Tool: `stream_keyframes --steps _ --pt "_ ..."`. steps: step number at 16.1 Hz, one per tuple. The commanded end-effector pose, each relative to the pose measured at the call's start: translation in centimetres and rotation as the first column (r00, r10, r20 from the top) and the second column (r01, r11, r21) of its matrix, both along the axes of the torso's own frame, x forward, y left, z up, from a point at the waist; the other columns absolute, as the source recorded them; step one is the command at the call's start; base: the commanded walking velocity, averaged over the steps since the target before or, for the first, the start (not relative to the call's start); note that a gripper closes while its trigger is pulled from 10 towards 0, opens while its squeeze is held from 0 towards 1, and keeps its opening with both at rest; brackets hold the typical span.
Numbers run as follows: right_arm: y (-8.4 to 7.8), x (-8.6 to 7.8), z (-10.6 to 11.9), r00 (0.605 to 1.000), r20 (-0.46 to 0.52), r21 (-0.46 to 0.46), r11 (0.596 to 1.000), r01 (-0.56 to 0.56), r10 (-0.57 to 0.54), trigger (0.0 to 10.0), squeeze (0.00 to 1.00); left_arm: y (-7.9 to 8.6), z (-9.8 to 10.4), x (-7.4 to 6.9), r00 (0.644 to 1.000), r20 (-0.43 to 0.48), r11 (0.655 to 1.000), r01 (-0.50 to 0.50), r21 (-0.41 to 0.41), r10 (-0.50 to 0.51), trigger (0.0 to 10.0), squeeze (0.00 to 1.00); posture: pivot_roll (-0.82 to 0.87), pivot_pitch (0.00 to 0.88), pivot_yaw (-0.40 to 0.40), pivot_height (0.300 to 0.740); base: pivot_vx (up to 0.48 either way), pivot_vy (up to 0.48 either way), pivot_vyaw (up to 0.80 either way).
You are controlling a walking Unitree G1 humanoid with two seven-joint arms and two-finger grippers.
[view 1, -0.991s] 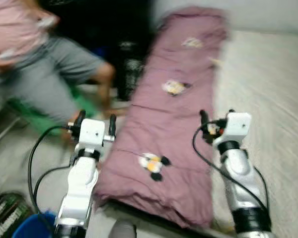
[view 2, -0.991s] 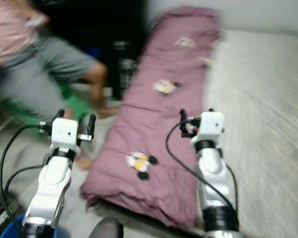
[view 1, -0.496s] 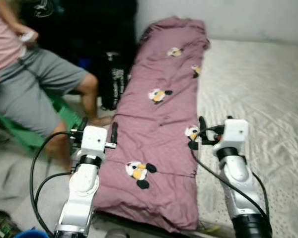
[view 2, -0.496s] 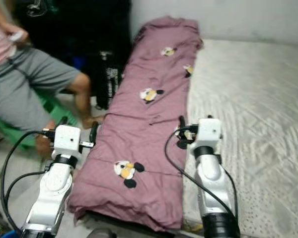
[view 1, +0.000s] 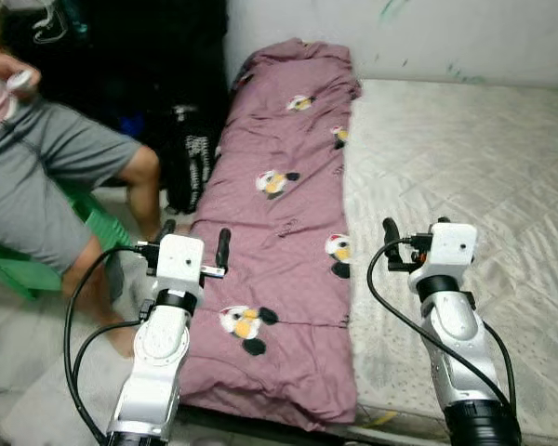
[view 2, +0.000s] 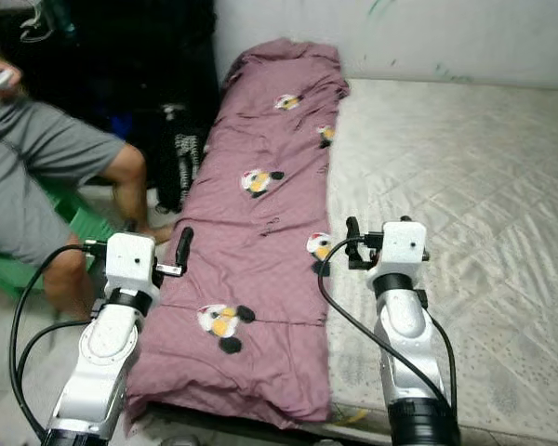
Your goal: Clean up the room
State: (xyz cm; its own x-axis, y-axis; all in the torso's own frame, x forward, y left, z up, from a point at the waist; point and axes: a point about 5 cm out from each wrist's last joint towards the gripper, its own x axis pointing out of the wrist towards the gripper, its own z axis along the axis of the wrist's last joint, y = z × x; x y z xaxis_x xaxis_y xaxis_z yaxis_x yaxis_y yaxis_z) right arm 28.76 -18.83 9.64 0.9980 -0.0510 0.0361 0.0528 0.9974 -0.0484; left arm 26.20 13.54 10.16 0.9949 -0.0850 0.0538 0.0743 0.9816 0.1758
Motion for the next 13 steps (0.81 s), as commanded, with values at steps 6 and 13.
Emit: stream_keyframes --steps 6,13 --pt "1.24 -0.04 0.03 1.000 0.001 0.015 0.999 -0.028 0.028 10.0 0.00 0.98 0.23 -0.08 1.000 0.003 1.000 -0.017 0.025 0.017 10.0 0.00 -0.01 0.000 0.070 0.740 0.000 0.400 0.00" --pt "1.22 -0.28 -0.17 1.000 -0.015 0.021 1.000 -0.022 0.022 10.0 0.00 1.12 0.16 -0.26 1.000 -0.010 1.000 -0.023 0.015 0.024 10.0 0.00 -0.01 0.000 0.064 0.740 0.000 0.000 -0.16"
